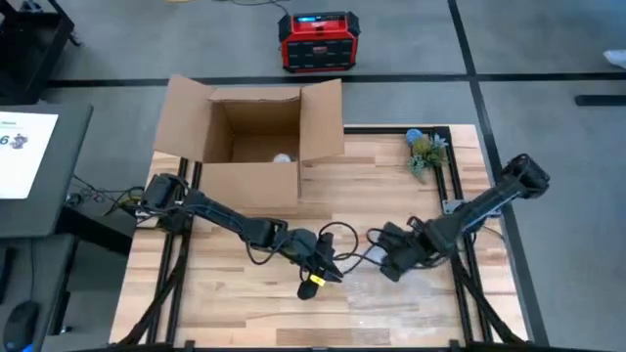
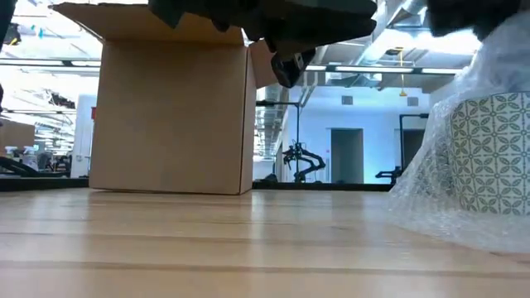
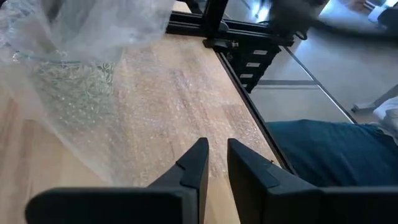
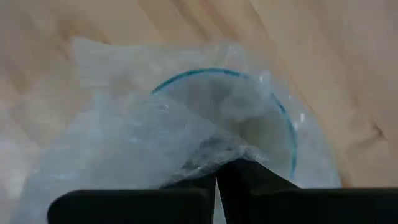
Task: Wrap mug
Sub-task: Wrap the green mug with bubble wrap
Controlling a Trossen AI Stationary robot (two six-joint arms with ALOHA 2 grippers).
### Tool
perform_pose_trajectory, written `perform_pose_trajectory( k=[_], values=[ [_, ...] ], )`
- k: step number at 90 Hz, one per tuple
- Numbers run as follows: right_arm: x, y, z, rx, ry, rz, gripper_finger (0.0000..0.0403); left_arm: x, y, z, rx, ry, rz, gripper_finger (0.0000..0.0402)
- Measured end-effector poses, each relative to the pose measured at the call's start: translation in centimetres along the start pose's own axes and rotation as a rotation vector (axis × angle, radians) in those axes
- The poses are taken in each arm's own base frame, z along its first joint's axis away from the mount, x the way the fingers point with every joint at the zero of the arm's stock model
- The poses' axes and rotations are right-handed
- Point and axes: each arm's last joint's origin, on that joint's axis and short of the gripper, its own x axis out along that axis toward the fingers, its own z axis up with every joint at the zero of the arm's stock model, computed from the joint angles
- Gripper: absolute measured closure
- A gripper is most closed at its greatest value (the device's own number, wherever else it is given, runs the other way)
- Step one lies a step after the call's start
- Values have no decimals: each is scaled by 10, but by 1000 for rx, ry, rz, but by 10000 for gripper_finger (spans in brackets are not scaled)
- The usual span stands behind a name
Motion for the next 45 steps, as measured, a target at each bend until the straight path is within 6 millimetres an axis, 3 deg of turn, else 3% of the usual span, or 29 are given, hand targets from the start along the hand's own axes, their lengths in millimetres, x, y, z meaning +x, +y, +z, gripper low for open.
perform_pose_trajectory(
  k=[16, 26, 36, 45],
  values=[
    [35, 4, 16, -94, 159, -37, 403, 1, -4, -1, 5, 2, -8, 364],
    [46, 3, 21, -146, 206, -45, 403, 1, -8, -2, 11, 4, -17, 364],
    [36, 1, 24, -155, 202, -30, 403, 1, -11, -2, 26, 6, -23, 364],
    [13, -2, 26, -154, 162, -2, 403, 2, -11, -2, 31, 4, -25, 364]
  ],
)
